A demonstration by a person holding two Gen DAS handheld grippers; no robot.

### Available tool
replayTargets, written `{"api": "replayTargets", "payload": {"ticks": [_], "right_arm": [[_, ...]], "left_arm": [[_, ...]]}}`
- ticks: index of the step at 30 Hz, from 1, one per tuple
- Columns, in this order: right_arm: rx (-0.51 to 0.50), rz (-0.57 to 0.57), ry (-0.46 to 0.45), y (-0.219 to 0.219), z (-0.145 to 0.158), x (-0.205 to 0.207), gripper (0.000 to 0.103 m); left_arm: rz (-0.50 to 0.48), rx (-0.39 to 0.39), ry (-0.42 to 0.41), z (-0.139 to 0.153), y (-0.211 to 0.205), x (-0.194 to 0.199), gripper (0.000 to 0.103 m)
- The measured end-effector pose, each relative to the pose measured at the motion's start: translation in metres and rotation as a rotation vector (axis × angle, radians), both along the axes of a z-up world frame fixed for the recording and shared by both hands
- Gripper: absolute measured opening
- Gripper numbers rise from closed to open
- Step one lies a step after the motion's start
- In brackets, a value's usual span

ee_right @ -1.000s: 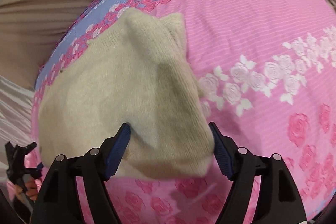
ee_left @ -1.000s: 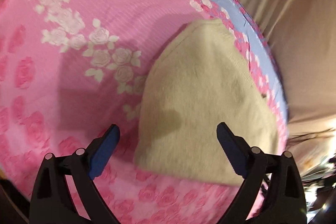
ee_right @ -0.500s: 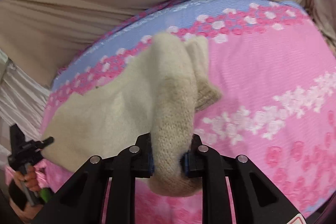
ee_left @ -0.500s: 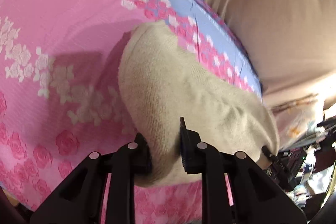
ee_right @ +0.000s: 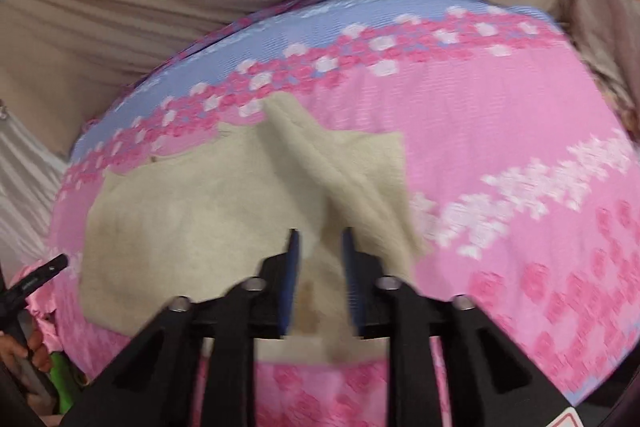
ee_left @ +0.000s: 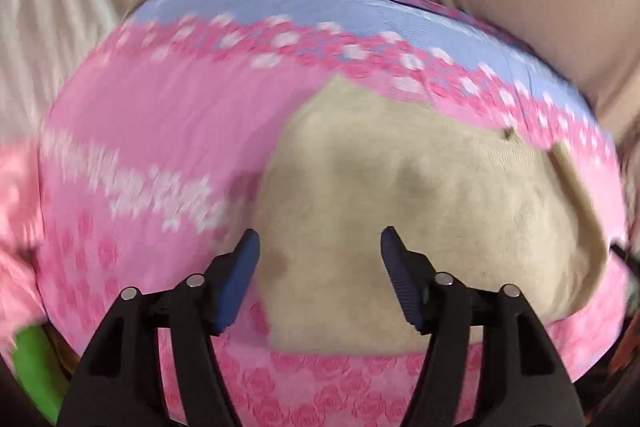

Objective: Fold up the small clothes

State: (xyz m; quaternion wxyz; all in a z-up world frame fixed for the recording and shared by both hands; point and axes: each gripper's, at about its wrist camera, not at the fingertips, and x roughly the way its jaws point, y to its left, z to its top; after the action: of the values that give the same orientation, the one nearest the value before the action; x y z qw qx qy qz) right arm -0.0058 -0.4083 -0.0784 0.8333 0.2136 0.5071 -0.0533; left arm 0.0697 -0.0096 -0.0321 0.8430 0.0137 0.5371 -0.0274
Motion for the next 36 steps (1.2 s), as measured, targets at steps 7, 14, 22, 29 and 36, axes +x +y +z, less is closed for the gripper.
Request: {"api": "replayTargets", "payload": {"ticks": [7, 14, 22, 29, 36], "right_arm": [[-0.034, -0.101, 0.130, -0.037, -0.045, 0.046, 0.003], [-0.099, -0.046, 0.184, -0.042, -0.060, 0.065, 0.005], [-0.215, 0.056, 0.222, -0.006, -0.047, 0.080, 0.012], [-0.138, 0.042, 0.095, 0.035, -0.005, 0.042, 0.017], [-0.119, 0.042, 0.110, 0.093, 0.001, -0.011, 0.025]], "left_arm": [[0.042, -0.018, 0.163, -0.056, -0.015, 0.013, 0.061], [0.047, 0.029, 0.140, -0.057, -0.015, 0.009, 0.061], [0.056, 0.026, 0.139, -0.056, -0.015, 0.008, 0.061], [0.144, -0.074, 0.123, -0.050, 0.026, 0.003, 0.077], [0.344, -0.382, 0.243, -0.087, 0.104, -0.006, 0.088]]}}
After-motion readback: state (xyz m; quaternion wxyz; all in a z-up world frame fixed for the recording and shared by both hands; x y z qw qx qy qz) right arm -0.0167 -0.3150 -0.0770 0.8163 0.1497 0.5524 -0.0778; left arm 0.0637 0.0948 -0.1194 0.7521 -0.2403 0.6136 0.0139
